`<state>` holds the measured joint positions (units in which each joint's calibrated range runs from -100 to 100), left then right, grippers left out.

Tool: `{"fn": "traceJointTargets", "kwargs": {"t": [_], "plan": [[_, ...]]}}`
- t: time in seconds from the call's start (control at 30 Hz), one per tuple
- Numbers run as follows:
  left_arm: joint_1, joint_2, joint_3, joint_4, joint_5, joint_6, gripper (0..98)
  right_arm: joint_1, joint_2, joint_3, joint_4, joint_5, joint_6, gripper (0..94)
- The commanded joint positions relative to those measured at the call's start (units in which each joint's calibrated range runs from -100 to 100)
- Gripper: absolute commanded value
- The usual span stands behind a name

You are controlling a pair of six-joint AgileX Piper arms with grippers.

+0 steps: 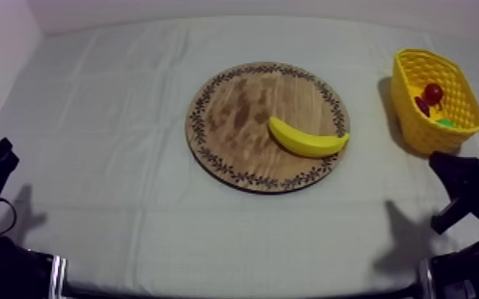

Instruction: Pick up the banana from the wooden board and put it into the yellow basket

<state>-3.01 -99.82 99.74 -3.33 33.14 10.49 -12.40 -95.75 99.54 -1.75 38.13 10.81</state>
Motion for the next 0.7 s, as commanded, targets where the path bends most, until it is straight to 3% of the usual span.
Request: {"fn": "traceJointTargets", "kwargs": {"t": [0.0, 0.43, 0.67], "plan": [[0.01, 0.0, 0.03, 0.03, 0.01, -0.01, 0.1, -0.7, -0.01, 0.02, 0.02, 0.02, -1.03, 0.3], [0.01, 0.0, 0.03, 0.03, 0.01, -0.01, 0.1, -0.64, 8.66, -3.75, -2.31, -3.89, 6.08, 0.5], [0.01, 0.0, 0.03, 0.03, 0.01, -0.01, 0.1, 1.65, 25.3, -21.01, -0.96, 1.95, 4.56, 0.5]]}}
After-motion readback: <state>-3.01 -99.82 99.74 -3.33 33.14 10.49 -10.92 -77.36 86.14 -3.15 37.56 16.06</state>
